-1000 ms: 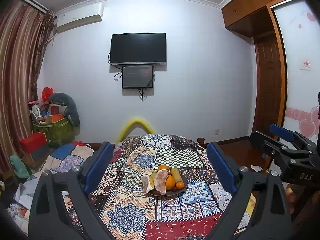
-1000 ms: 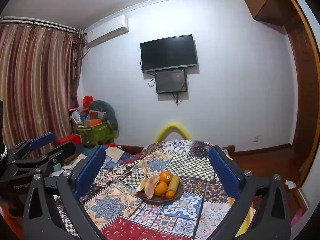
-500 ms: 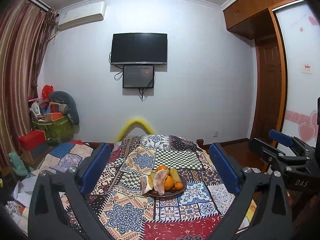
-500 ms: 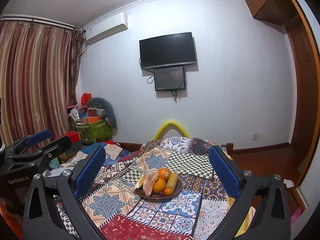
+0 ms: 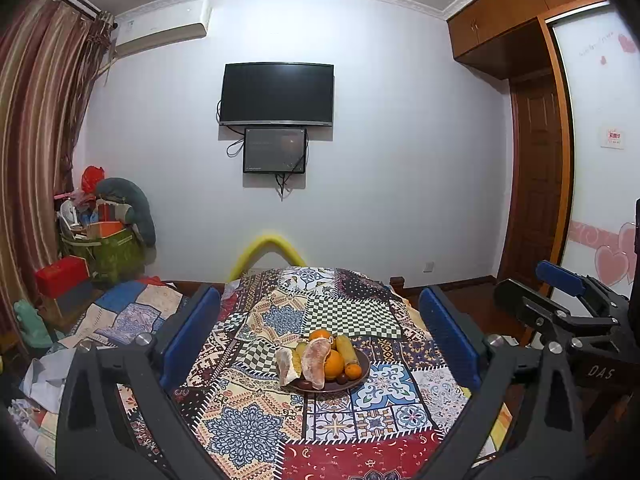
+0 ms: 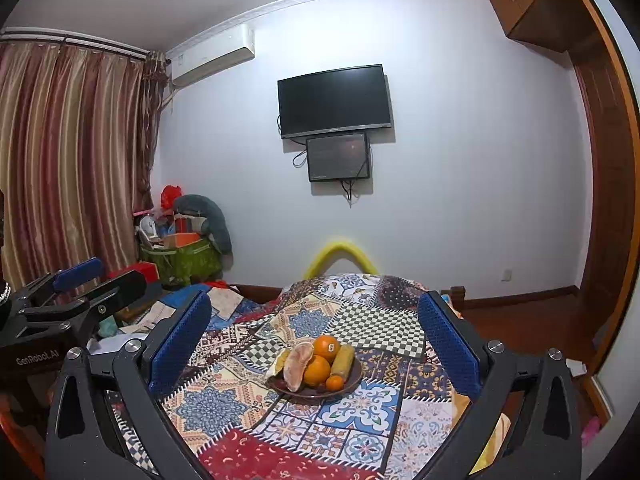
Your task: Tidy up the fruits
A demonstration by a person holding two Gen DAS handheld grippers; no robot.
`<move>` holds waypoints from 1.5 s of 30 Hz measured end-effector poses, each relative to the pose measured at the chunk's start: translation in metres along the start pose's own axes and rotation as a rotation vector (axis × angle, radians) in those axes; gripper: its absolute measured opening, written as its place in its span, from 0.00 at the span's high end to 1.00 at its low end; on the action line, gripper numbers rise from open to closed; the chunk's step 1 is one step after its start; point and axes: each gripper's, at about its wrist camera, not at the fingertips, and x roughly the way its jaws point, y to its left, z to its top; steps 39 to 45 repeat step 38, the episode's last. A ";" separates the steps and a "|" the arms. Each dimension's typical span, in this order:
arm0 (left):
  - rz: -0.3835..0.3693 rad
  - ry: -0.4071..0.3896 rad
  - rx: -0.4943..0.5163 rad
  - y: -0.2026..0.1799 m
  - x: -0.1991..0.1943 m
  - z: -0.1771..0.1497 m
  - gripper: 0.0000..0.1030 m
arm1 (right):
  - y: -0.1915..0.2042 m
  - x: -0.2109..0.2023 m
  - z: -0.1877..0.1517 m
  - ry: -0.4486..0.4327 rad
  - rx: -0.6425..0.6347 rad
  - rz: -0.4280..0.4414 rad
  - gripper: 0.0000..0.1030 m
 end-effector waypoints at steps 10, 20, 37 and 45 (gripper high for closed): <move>-0.013 0.002 0.004 -0.001 0.002 -0.001 0.01 | 0.000 0.000 0.001 0.002 -0.001 -0.003 0.00; -0.031 0.015 -0.013 0.003 0.003 -0.001 0.01 | 0.000 0.000 0.001 0.000 -0.009 -0.014 0.00; -0.065 0.037 -0.004 0.000 0.010 -0.004 0.01 | 0.000 0.004 -0.001 0.009 -0.019 -0.022 0.00; -0.065 0.038 -0.003 0.000 0.010 -0.004 0.01 | -0.001 0.005 -0.001 0.010 -0.018 -0.022 0.00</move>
